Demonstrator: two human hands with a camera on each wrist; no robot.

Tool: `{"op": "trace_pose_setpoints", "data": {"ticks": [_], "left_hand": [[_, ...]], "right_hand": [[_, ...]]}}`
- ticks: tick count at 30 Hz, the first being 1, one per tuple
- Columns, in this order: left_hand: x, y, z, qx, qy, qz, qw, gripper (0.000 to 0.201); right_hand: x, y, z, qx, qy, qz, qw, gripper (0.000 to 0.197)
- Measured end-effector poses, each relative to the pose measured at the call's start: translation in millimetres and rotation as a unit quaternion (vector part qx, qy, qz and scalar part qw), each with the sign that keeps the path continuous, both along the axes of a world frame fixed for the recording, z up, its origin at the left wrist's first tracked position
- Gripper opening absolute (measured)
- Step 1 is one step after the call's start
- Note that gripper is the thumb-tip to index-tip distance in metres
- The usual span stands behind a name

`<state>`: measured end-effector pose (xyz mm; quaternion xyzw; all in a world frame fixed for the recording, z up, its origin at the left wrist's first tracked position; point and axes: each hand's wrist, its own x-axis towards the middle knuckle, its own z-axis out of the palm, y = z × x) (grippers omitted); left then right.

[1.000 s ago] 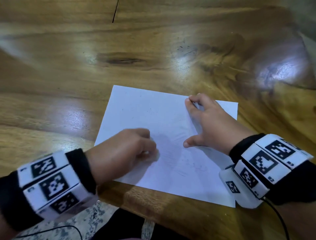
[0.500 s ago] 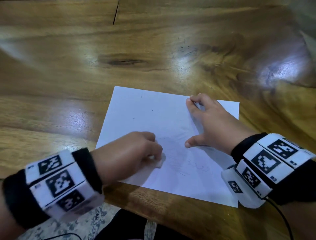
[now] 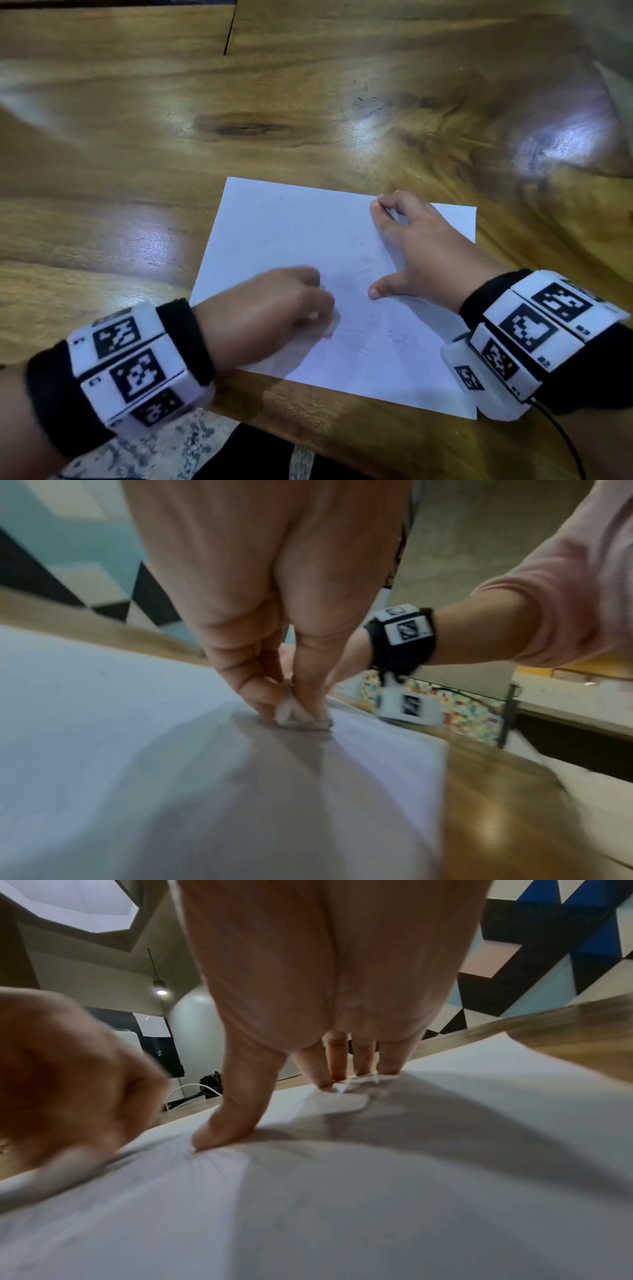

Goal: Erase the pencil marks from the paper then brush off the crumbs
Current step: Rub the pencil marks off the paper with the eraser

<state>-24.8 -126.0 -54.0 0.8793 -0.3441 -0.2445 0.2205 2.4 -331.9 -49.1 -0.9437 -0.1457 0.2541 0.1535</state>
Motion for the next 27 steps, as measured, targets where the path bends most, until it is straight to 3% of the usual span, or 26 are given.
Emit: {"op": "trace_pose_setpoints", "data": {"ticks": [3,10,12,16,22,25,27], "left_hand": [[26,-2,-1,-0.005,-0.055,0.052,0.997,0.011],[-29,9,-2,0.026,-0.004,-0.016,1.0,0.01],[-14,9,0,0.007,0.019,-0.007,1.0,0.006],[21,9,-1,-0.034,-0.043,0.04,0.998,0.025],[-26,15,-6,-0.001,0.006,-0.003,1.0,0.009],[-15,16,-3,-0.014,0.028,0.004,1.0,0.008],[7,15,-2,-0.028,-0.019,0.047,0.998,0.014]], "right_hand": [[0,0,0,-0.005,-0.001,0.004,1.0,0.111],[0,0,0,-0.003,0.004,0.0,1.0,0.111],[0,0,1,-0.007,0.002,0.003,1.0,0.111],[0,1,1,-0.013,0.001,0.005,1.0,0.111],[0,1,2,-0.008,0.004,0.0,1.0,0.111],[-1,1,2,-0.007,0.001,-0.001,1.0,0.111],[-1,1,1,-0.008,-0.002,-0.001,1.0,0.11]]}}
